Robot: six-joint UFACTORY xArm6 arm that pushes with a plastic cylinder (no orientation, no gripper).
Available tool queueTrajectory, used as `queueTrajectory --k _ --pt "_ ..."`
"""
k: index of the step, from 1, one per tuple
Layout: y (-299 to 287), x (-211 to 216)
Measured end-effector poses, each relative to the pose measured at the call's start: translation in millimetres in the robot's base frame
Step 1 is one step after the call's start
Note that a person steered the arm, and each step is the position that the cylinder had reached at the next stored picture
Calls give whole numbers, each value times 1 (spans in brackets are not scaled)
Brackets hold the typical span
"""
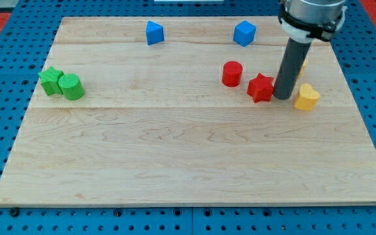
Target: Push red circle towards green circle
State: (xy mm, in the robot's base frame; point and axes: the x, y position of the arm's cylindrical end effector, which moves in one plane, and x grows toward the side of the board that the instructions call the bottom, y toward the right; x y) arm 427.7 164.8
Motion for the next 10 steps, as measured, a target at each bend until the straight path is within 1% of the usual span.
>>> queueTrajectory --k 1,2,4,5,6,7,8,9,10 --pt "-23 -28" --pt "-30 -64" --pt "-115 -64" --pt "-128 -60" --pt "-68 -55" --pt "-144 -69" --pt "-251 -77" --pt "-303 -85" --pt "-190 -91"
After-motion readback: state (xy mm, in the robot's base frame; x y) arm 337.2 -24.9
